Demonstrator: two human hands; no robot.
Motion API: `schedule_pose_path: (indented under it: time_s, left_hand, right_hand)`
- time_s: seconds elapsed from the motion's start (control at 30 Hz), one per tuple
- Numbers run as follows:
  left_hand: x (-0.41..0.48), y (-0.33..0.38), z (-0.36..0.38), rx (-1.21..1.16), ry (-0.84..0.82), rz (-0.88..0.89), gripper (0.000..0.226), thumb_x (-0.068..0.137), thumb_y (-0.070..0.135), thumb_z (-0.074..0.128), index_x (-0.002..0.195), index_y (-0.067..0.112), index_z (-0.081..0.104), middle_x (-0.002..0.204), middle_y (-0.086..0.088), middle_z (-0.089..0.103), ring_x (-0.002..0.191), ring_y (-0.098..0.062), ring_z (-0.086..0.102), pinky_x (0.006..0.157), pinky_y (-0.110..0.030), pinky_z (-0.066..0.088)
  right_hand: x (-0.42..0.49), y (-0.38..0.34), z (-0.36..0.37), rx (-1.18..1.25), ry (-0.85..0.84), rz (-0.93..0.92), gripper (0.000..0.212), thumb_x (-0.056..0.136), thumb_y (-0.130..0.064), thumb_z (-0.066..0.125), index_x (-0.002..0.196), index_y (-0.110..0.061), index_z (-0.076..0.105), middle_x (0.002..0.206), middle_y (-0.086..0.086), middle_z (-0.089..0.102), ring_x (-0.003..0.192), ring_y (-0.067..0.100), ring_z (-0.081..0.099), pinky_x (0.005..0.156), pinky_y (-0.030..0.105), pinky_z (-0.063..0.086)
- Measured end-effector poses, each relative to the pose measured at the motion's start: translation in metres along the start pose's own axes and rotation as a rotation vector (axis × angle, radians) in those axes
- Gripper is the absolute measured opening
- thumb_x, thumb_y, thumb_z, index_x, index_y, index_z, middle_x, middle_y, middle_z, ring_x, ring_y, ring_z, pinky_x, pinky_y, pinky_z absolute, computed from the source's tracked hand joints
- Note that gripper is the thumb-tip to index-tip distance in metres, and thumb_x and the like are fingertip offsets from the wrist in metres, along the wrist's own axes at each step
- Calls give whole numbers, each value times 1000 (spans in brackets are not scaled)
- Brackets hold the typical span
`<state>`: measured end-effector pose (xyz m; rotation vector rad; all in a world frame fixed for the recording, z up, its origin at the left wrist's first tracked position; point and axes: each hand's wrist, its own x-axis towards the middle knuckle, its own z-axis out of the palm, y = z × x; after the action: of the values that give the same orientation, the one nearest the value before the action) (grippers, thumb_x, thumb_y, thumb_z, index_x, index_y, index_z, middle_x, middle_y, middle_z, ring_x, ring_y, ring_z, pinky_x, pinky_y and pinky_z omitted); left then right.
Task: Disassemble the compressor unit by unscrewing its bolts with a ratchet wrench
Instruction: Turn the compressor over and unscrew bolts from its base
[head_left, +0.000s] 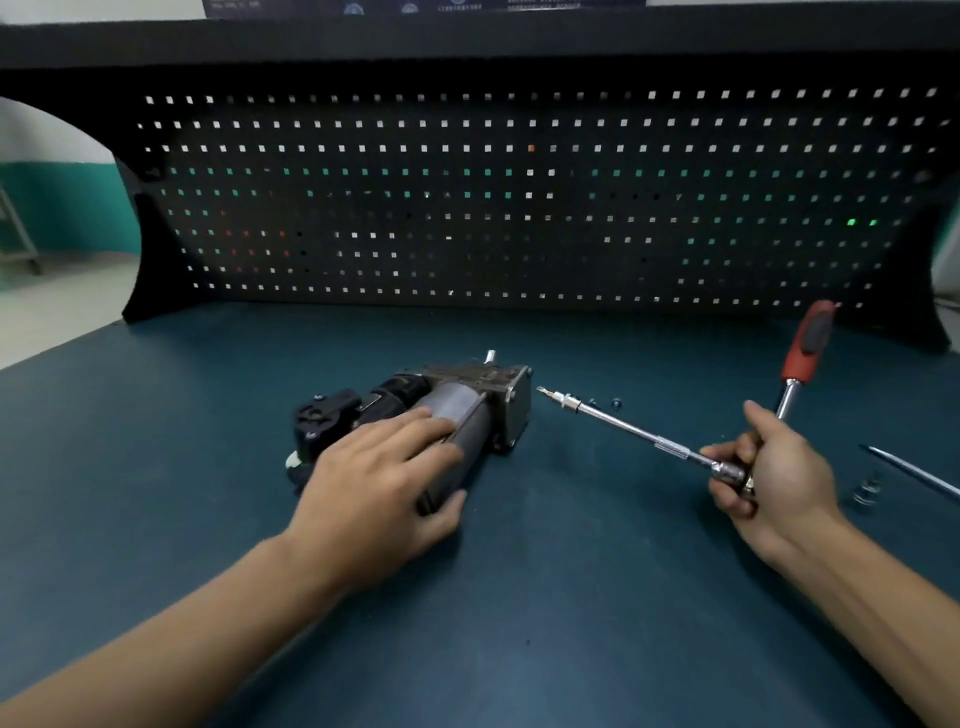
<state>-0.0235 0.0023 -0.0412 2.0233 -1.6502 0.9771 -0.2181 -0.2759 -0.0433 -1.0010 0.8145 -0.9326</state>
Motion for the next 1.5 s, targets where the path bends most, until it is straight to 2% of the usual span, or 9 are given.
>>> schedule_pose_path:
  time_s: [0.17, 0.3, 0.53, 0.63, 0.77, 1.0, 1.23, 1.4, 1.5]
  left_hand:
    - [35, 24, 2, 103, -269, -155, 43, 79, 59, 61, 108, 28, 65, 118, 9, 58, 110, -17, 57, 82, -33, 50]
    - [88, 0, -10, -246, -464, -382, 67, 61, 79, 59, 115, 38, 61, 108, 18, 64, 98, -8, 61, 83, -30, 52]
    - [163, -22, 47, -266, -723, -154, 74, 72, 45, 82, 138, 30, 52, 131, 6, 60, 114, -14, 57, 99, -32, 46]
    - [168, -30, 67, -277, -722, -114, 74, 69, 46, 84, 135, 33, 55, 131, 8, 58, 107, -11, 52, 94, -27, 43]
    - [153, -38, 81, -349, -671, -218, 83, 71, 52, 82, 142, 26, 48, 140, 4, 50, 129, -16, 44, 109, -31, 36]
    - [140, -26, 71, -404, -610, -273, 83, 74, 45, 81, 145, 23, 42, 137, 6, 53, 119, -11, 50, 100, -21, 38]
    - [107, 0, 41, -297, -563, -264, 72, 75, 61, 72, 136, 27, 55, 124, 11, 59, 117, -13, 49, 103, -31, 40]
    - [114, 6, 30, -239, -595, -236, 72, 67, 79, 66, 123, 35, 62, 113, 22, 59, 114, -6, 44, 98, -32, 29]
    - [130, -5, 25, -507, -752, -274, 66, 70, 63, 78, 124, 28, 65, 109, 23, 66, 104, 3, 58, 101, -27, 43]
  right_hand:
    - [-2, 0, -2, -51, -13, 10, 53, 100, -40, 53, 57, -17, 33, 54, 8, 59, 28, 15, 33, 29, 16, 19]
    - [-1, -6, -6, -81, -30, -26, 54, 100, -41, 53, 56, -17, 33, 52, 7, 59, 28, 16, 32, 29, 16, 19]
    - [23, -9, 6, -119, -37, -51, 54, 100, -38, 54, 55, -16, 34, 52, 11, 60, 31, 16, 35, 29, 20, 21]
    - [38, -8, 13, -148, -50, -12, 56, 99, -40, 56, 53, -16, 34, 53, 12, 61, 31, 16, 32, 29, 19, 20]
    - [52, -10, 23, -113, -76, 52, 58, 98, -41, 57, 51, -16, 35, 54, 12, 60, 29, 15, 29, 30, 17, 19]
    - [38, -16, 3, -56, -63, 96, 59, 98, -42, 56, 49, -17, 37, 55, 13, 59, 29, 14, 28, 29, 16, 18]
    - [21, -13, -2, -84, -58, 85, 58, 99, -42, 55, 51, -16, 35, 53, 12, 58, 29, 14, 27, 29, 16, 17]
    - [23, -16, 11, -83, -89, 40, 59, 99, -42, 55, 50, -16, 35, 53, 13, 58, 29, 15, 27, 30, 15, 18]
    - [27, -19, 9, -93, -89, 29, 59, 99, -43, 55, 51, -16, 35, 54, 13, 59, 28, 14, 28, 29, 16, 19]
